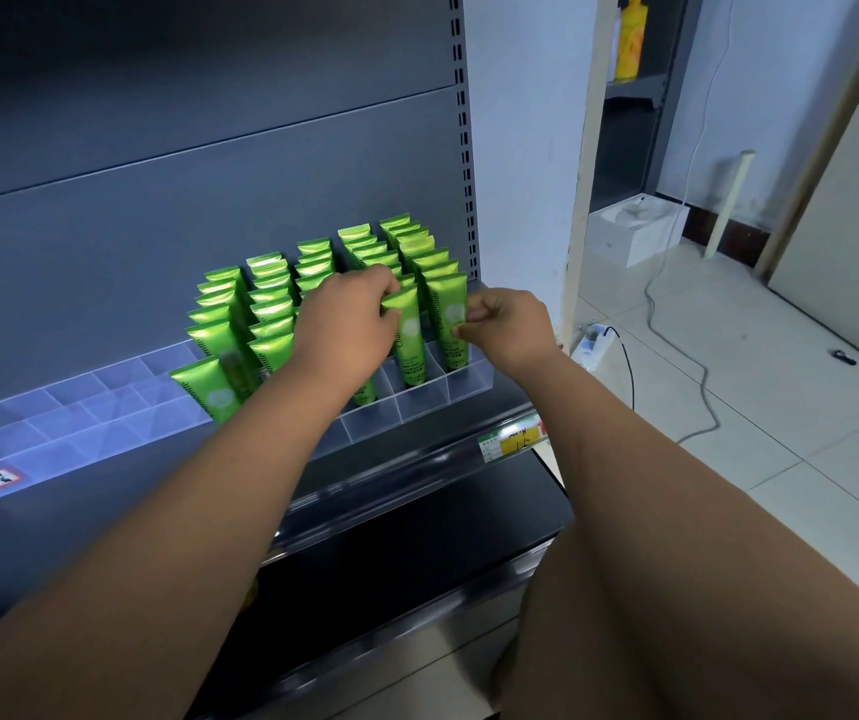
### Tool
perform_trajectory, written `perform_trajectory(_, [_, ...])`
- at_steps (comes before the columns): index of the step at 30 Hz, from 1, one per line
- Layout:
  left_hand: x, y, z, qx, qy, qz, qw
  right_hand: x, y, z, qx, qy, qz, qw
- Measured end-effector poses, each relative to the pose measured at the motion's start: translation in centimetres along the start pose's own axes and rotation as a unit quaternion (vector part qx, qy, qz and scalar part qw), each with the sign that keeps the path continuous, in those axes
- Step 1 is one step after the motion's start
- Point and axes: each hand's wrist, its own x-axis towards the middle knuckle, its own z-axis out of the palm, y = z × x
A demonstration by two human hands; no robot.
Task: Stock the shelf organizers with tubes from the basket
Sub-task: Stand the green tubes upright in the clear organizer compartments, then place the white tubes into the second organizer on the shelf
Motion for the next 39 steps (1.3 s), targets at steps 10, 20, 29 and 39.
perform_trajectory(10, [0.6, -0.3, -0.5, 0.018, -0.02, -0.007, 1.0, -0.2, -0.4, -0.2, 0.004, -0.014, 0.006, 1.0])
perform_trajectory(20, [0.4, -0.2, -0.6, 0.05, -0.019, 0.008, 0.999, -0.5, -1.1, -0.3, -0.21, -0.028, -0.066, 0.975])
perform_trajectory(29, [-1.1, 0.3, -1.8, 0.121, 0.038, 0.032, 0.991, -2.7, -2.5, -1.0, -0.305, 0.017, -0.041, 0.951])
perform_trajectory(39, [-12.9, -3.3, -8.3, 0.101, 0.086, -0.124, 0.983, -12.3, -12.6, 5.6, -0.202, 0.034, -0.319, 0.925])
